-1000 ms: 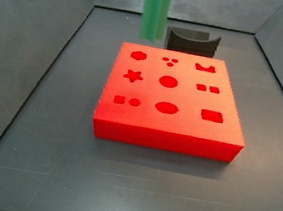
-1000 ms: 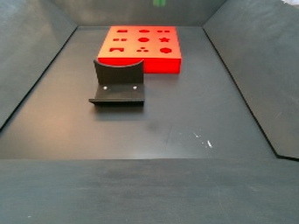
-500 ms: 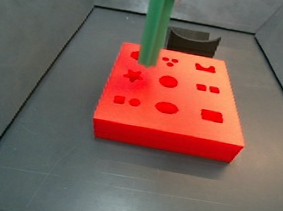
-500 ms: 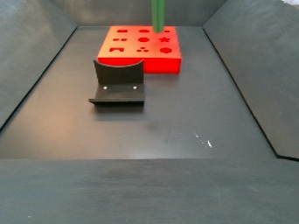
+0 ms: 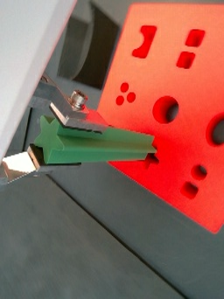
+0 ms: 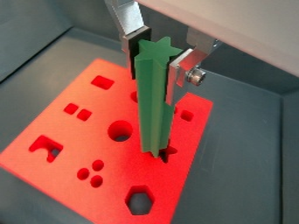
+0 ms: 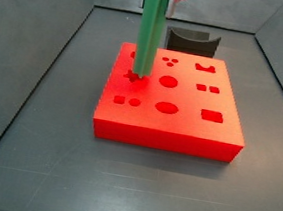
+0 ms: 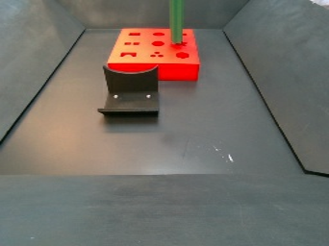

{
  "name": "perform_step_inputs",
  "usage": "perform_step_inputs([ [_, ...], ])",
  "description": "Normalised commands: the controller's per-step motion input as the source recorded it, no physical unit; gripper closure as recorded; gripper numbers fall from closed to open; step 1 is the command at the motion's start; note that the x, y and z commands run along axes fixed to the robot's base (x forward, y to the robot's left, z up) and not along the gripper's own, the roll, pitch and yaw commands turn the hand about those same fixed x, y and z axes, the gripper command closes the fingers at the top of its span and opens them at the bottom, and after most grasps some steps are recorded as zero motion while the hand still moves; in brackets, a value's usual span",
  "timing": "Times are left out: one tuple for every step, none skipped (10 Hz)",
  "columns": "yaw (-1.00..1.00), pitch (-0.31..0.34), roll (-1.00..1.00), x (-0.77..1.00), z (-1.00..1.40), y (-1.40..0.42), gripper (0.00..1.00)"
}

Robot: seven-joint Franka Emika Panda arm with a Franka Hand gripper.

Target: Insert the star object.

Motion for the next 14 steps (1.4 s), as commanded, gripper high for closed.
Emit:
perform_step_inputs([
  [-0.6, -0.076, -0.02, -0.18, -0.02, 0.0, 1.0],
  [-0.61, -0.06, 0.0, -0.32, -0.03, 0.0, 1.0],
  [-0.23, -0.077, -0.01, -0.31, 0.0, -0.03, 1.0],
  [0.0, -0.043, 0.0, -0.1, 0.0, -0.02, 1.0],
  [0.06, 0.0, 0.0, 0.15, -0.03, 0.0, 1.0],
  [0.23, 0.0, 0.0, 0.37, -0.12, 0.05, 1.0],
  [0.4, 0.0, 0.0, 0.27, -0.15, 0.06, 1.0],
  [0.43, 0.0, 0.0, 0.01, -0.17, 0.07, 1.0],
  [0.21, 0.0, 0.0, -0.08, -0.01, 0.0, 1.0],
  [0.18, 0.0, 0.0, -0.03, 0.0, -0.06, 1.0],
  [0.06, -0.013, 0.0, 0.0, 0.0, -0.18, 1.0],
  [0.0, -0.019, 0.0, 0.0, 0.0, -0.2, 1.0],
  [-0.03, -0.004, 0.02, 0.0, 0.0, -0.16, 1.0],
  [-0.2, 0.0, 0.0, 0.0, -0.07, -0.03, 1.0],
])
